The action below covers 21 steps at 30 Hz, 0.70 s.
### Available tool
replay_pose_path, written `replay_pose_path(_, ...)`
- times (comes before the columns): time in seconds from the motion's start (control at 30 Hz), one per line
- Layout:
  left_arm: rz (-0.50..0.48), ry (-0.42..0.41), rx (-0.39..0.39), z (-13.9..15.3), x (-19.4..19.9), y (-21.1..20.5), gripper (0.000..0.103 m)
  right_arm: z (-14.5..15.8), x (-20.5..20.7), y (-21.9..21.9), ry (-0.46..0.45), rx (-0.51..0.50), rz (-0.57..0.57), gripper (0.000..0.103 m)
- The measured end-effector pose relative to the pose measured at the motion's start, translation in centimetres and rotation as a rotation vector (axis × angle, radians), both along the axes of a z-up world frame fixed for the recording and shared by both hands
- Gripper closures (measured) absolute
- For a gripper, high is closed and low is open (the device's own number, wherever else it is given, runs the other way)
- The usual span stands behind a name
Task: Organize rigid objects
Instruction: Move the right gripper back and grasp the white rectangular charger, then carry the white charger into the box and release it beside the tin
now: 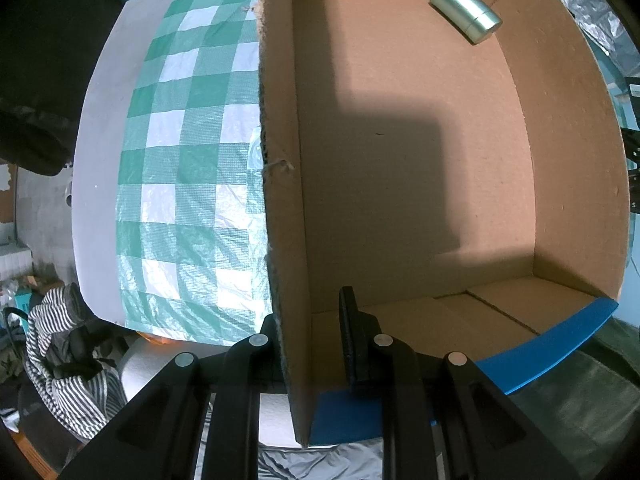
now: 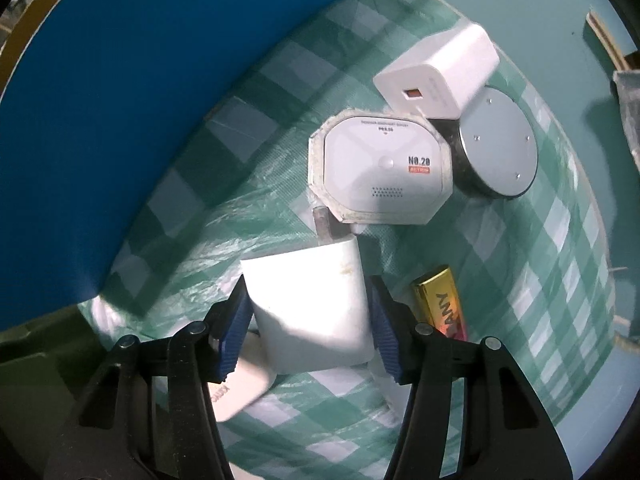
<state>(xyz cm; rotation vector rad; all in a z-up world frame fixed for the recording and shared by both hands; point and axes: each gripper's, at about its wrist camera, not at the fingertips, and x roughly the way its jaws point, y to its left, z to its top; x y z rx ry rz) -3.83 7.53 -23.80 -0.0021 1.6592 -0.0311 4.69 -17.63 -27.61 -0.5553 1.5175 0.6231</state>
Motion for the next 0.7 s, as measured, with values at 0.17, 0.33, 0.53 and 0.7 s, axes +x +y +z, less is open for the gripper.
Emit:
replay_pose_path(0.17,-0.007,0.006,-0.003,0.0,0.1,0.1,0.085,0.2,-0.8,0.1,-0.003,0.008,-0.005,0.050)
replay_pose_path(0.33,-0.016,0.006,0.002,0.0,0.1,-0.2,0.085,2.0,-1.2,-0.5,-0.014,0.048,-0.008,0.052)
replay_pose_path(0.53,-0.022,0.010,0.002,0.0,0.3,-0.5,0.085,4.2,-1.7,-1.0,-0.028,0.081,-0.002,0.052)
replay_pose_path(0.7,-0.028,0.013,0.001,0.0,0.4,-0.7,0.085,6.3,-1.9,-1.3,-0.038,0.116,-0.008,0.052)
